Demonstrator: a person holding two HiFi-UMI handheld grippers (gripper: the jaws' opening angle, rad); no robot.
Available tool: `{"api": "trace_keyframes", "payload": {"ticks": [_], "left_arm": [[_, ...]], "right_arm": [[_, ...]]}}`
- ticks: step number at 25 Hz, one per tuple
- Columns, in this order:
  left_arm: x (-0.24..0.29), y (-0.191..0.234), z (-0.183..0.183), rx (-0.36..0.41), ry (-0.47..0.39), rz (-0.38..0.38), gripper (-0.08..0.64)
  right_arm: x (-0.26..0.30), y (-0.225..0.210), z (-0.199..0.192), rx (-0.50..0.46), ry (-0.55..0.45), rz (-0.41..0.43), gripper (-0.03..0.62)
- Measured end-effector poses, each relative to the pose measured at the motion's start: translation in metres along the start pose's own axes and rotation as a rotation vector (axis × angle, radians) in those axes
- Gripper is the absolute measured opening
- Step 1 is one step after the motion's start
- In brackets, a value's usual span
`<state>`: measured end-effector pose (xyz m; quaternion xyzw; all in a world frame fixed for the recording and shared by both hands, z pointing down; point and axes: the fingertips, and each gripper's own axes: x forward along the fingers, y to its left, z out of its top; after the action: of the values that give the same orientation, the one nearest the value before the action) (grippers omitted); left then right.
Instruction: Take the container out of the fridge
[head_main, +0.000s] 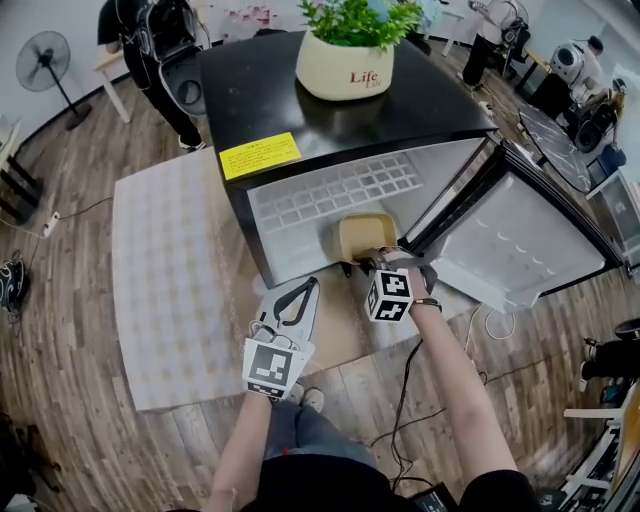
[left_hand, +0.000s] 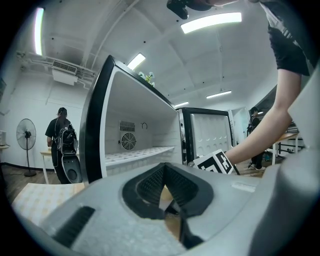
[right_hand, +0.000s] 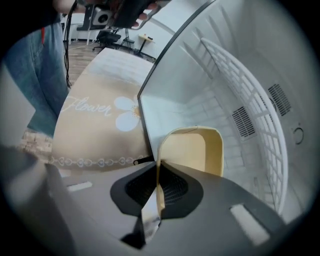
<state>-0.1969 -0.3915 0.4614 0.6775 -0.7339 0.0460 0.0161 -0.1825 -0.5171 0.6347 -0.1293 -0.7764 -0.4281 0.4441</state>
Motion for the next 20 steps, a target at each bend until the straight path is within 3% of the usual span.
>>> {"api": "trace_keyframes", "payload": {"ticks": [9, 16, 20], "left_arm": [[-0.009, -0.006, 0.011, 0.011, -0.029, -0.025, 0.005], [-0.015, -0.012, 0.025, 0.017, -0.06, -0.036, 0.005], [-0.015, -0.019, 0.034, 0.02, -0.08, -0.051, 0.005]], "right_arm": [[-0.074, -0.004, 0.04, 0.343, -0.251, -0.181, 0.018], [-0.149, -0.019, 0.052, 0.675, -0.515, -0.345, 0.018], [-0.185, -0.022, 0.053, 0.798, -0.618, -0.426, 0.017]]}}
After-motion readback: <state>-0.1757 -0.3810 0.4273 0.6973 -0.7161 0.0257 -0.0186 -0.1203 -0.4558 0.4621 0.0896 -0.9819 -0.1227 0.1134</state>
